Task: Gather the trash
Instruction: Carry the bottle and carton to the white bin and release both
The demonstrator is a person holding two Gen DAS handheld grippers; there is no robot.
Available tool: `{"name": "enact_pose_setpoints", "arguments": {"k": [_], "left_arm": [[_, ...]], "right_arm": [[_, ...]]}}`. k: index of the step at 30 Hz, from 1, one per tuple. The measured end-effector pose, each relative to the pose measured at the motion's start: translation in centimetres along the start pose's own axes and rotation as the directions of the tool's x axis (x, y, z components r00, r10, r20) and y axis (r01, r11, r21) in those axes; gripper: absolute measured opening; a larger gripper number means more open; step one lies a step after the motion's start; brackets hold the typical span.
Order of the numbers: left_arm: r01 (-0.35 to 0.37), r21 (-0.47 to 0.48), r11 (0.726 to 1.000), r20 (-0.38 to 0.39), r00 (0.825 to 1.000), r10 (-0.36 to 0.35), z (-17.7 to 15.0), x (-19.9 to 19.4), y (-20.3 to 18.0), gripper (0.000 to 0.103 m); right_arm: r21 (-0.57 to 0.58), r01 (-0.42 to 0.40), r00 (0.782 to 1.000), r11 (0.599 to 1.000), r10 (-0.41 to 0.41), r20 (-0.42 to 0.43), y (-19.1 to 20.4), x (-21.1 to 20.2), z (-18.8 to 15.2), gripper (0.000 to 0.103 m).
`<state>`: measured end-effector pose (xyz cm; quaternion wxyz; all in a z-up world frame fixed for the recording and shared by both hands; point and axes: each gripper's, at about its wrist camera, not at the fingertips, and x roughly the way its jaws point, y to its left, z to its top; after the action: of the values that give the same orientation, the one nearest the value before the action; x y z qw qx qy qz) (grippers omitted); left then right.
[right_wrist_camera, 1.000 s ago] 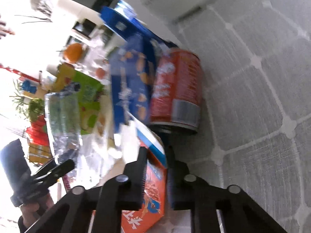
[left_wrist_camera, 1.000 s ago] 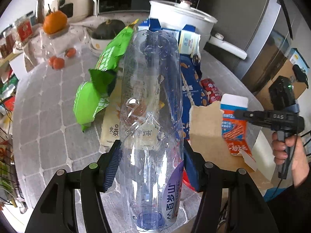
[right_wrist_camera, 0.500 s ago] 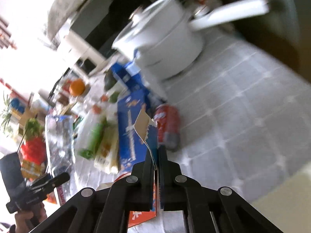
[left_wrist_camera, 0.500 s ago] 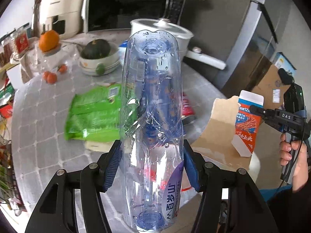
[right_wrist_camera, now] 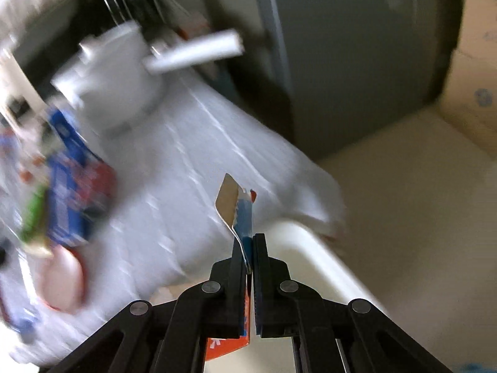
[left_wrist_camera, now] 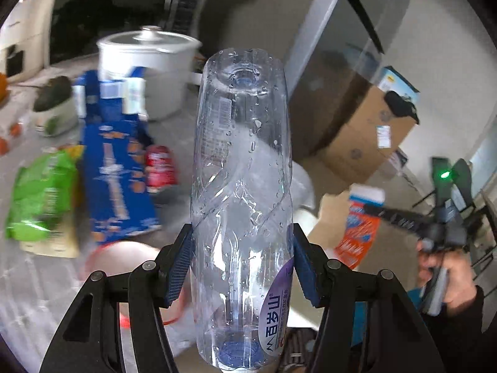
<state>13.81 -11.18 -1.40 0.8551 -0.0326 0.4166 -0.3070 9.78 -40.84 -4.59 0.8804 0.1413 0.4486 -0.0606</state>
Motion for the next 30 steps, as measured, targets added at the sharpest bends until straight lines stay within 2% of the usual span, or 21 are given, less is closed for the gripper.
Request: {"name": "enact_pose_setpoints", "arguments": {"k": [1,4,9,10,11,12,13,16,18,19,23,24,25,27,30], "left_arm": [[0.016,0.001,1.0,-0.003,1.0,-0.016,-0.1,0.8,-0.9,0.063],[0.053,-0.001,0.999,-0.025,0.998,-0.053,-0.6,2.7,-2.7,0.063],[0.077,0.02,0.997,-0.088,0.993,-0.075,-1.5,6.5,-5.2,0.063],[0.078,0.026,0.997,-0.106,0.992,-0.075,-1.5,7.2,-5.7,0.063],[0.08,0.033,0.996,-0.127,0.989,-0.075,-1.6,8.0,-6.2,0.063],[0.08,0.042,0.996,-0.158,0.985,-0.072,-1.6,8.8,-6.5,0.063],[0.084,0.058,0.995,-0.211,0.975,-0.07,-1.6,9.9,-7.2,0.063],[0.094,0.119,0.988,-0.34,0.939,-0.048,-1.8,12.5,-9.0,0.063],[0.107,0.17,0.98,-0.433,0.901,-0.023,-2.2,14.3,-10.6,0.063],[0.112,0.182,0.977,-0.458,0.889,-0.017,-2.4,14.8,-11.1,0.063],[0.135,0.235,0.962,-0.581,0.813,0.028,-3.6,18.3,-13.6,0.063],[0.138,0.246,0.959,-0.61,0.791,0.043,-4.0,19.2,-14.0,0.063],[0.138,0.26,0.956,-0.649,0.758,0.068,-4.7,20.4,-14.4,0.064],[0.129,0.275,0.953,-0.674,0.733,0.095,-5.2,21.8,-14.9,0.064],[0.12,0.288,0.95,-0.69,0.713,0.119,-5.6,23.8,-15.4,0.064]], "right_arm": [[-0.009,0.038,0.999,0.999,-0.038,-0.029,-0.3,0.9,-0.4,0.002],[-0.017,0.084,0.992,0.996,-0.086,-0.091,-0.7,2.7,-1.0,0.003],[0.029,0.09,0.985,0.996,-0.084,-0.15,-2.2,3.6,-1.6,0.008],[0.048,0.093,0.983,0.995,-0.084,-0.164,-2.7,3.7,-1.4,0.015],[0.064,0.096,0.982,0.993,-0.084,-0.171,-3.0,3.4,-1.8,0.037],[0.094,0.102,0.981,0.99,-0.084,-0.175,-3.5,3.2,-1.8,0.05],[0.125,0.101,0.983,0.987,-0.079,-0.165,-4.0,2.8,-1.8,0.067],[0.161,0.085,0.992,0.983,-0.069,-0.104,-5.2,0.5,-2.1,0.07],[0.17,0.096,0.993,0.981,-0.083,-0.08,-5.9,-0.6,-2.3,0.073],[0.177,0.105,0.993,0.979,-0.093,-0.075,-6.3,-1.0,-2.3,0.074],[0.195,0.124,0.991,0.973,-0.113,-0.066,-7.4,-1.7,-2.1,0.074],[0.199,0.126,0.991,0.972,-0.115,-0.065,-7.6,-1.8,-2.0,0.074],[0.201,0.127,0.991,0.971,-0.117,-0.063,-7.7,-1.9,-2.0,0.074],[0.201,0.127,0.991,0.971,-0.117,-0.061,-7.9,-1.8,-1.9,0.074],[0.205,0.129,0.991,0.97,-0.119,-0.061,-8.1,-1.7,-1.9,0.074]]}}
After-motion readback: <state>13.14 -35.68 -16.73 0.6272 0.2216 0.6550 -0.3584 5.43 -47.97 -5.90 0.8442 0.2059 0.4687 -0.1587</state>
